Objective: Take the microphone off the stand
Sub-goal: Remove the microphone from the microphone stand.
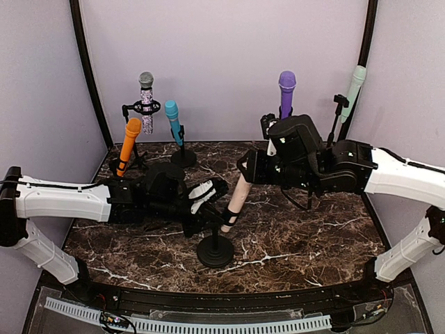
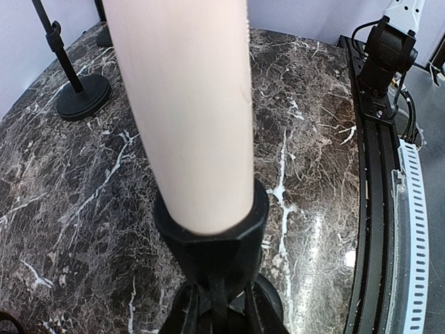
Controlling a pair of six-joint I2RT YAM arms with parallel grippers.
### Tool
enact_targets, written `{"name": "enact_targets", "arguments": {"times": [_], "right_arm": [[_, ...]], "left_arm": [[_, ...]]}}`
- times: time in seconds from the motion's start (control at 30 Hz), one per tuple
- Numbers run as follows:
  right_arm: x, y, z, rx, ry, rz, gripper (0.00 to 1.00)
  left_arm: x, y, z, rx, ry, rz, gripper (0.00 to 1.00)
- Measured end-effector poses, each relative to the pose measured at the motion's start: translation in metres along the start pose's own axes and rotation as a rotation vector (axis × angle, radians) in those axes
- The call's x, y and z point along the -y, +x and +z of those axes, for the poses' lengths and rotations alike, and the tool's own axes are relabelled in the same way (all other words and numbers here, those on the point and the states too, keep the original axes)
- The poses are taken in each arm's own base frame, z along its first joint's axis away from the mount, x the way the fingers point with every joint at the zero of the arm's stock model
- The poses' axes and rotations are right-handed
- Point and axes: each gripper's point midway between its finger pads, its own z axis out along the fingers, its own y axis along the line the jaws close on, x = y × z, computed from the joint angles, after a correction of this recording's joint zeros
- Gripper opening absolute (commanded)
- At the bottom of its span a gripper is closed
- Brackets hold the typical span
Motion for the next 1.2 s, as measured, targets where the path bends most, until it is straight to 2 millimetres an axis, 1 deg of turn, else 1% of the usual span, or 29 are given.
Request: {"name": "enact_targets", "arguments": {"times": [0.23,0.4,0.6,0.93,1.2], "right_arm": [[0.009,0.0,-0.001,-0.01,0.068,0.065,0.12],[0.009,0.0,0.0,-0.003,0.061,0.072,0.13],[0.013,0.004,-0.006,0.021,-0.009,0.07,0.13],[-0.001,0.011,-0.017,0.045,-0.205,-0.066,0.12],[-0.003,0.014,-0.024,0.077,-0.276,-0.111,0.13]], "left_arm": [[-0.002,-0.002,0.001,0.001,-0.007,-0.003,0.0],[-0.002,-0.002,0.001,-0.002,-0.009,-0.002,0.0],[0.0,-0.002,0.002,-0.003,-0.005,0.009,0.0],[0.001,-0.001,0.001,-0.008,-0.001,0.027,0.0],[0.003,0.0,0.001,-0.01,0.004,0.041,0.0]]}}
